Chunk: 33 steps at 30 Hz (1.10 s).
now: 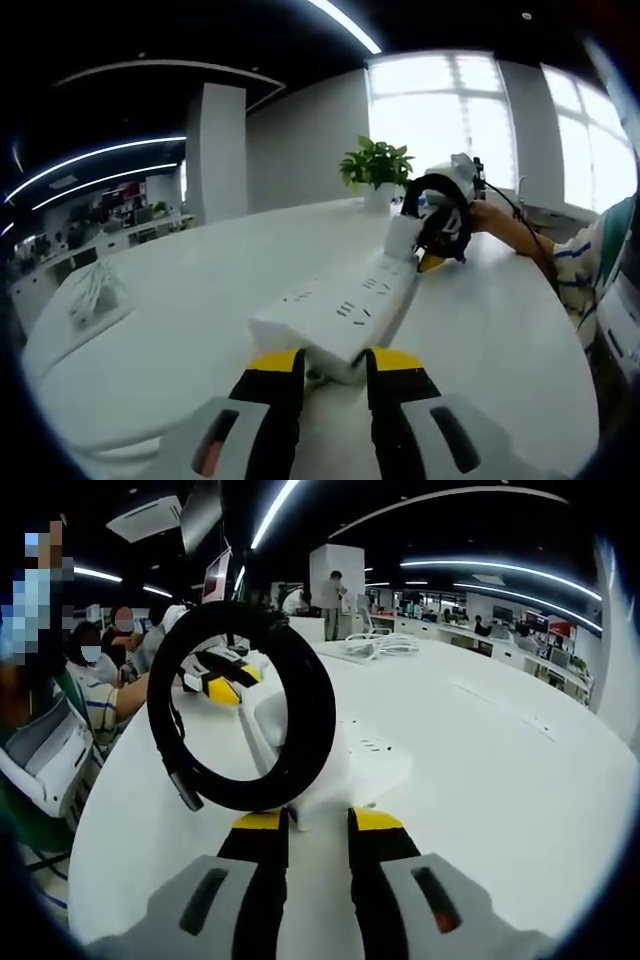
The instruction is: Straighten the power strip on the desk, plug the charger into it
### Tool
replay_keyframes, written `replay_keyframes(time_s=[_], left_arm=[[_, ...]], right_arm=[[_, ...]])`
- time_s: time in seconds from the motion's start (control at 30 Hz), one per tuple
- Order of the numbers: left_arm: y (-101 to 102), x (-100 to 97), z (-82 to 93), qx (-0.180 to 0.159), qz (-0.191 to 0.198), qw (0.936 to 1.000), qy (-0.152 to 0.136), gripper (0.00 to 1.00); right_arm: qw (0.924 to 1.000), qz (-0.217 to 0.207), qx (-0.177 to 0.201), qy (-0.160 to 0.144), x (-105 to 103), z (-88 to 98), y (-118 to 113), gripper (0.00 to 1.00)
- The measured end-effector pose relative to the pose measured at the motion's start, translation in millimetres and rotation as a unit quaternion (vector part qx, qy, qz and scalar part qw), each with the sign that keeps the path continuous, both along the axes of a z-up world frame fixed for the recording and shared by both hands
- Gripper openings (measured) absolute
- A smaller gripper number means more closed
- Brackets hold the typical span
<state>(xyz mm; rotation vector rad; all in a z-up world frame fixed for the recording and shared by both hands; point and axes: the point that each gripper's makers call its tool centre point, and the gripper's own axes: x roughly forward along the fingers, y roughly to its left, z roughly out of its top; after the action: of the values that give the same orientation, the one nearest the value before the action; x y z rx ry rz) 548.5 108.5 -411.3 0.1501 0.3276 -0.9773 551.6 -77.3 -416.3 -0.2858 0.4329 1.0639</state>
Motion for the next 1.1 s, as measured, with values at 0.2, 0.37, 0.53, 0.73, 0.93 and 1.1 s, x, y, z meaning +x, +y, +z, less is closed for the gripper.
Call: replay_keyframes(time_s=[0.2, 0.37, 0.53, 0.73, 0.93, 1.1], left_arm=[[-0.1, 3.7, -0.4, 0.003, 0.005, 1.0000, -0.002, 0.24], [0.1, 7.3, -0.6, 0.003, 0.011, 0.9999, -0.001, 0.25], [-0.1, 11.6, -0.9, 0.004, 0.019, 0.9998, -0.002, 0.25], [-0.1, 18.2, -0.7, 0.005, 0.030, 0.9995, 0.000, 0.25], [-0.8, 22.6, 0.0, 0.009, 0.036, 0.9993, 0.004, 0.25], [-2.4, 27.9, 0.2, 0.021, 0.042, 0.9989, 0.006, 0.25]], right_arm=[[0.9997, -0.012, 0.015, 0.013, 3.9, -1.5, 0.8, 0.22], [0.9995, -0.020, 0.018, 0.016, 7.2, -1.6, 0.8, 0.22], [0.9983, -0.038, 0.035, 0.028, 11.9, -3.3, 1.3, 0.22], [0.9970, -0.054, 0.046, 0.031, 18.1, -2.2, 0.4, 0.21], [0.9961, -0.067, 0.049, 0.029, 23.5, -1.4, -0.4, 0.20], [0.9962, -0.070, 0.047, 0.022, 25.8, -1.0, -0.7, 0.20]])
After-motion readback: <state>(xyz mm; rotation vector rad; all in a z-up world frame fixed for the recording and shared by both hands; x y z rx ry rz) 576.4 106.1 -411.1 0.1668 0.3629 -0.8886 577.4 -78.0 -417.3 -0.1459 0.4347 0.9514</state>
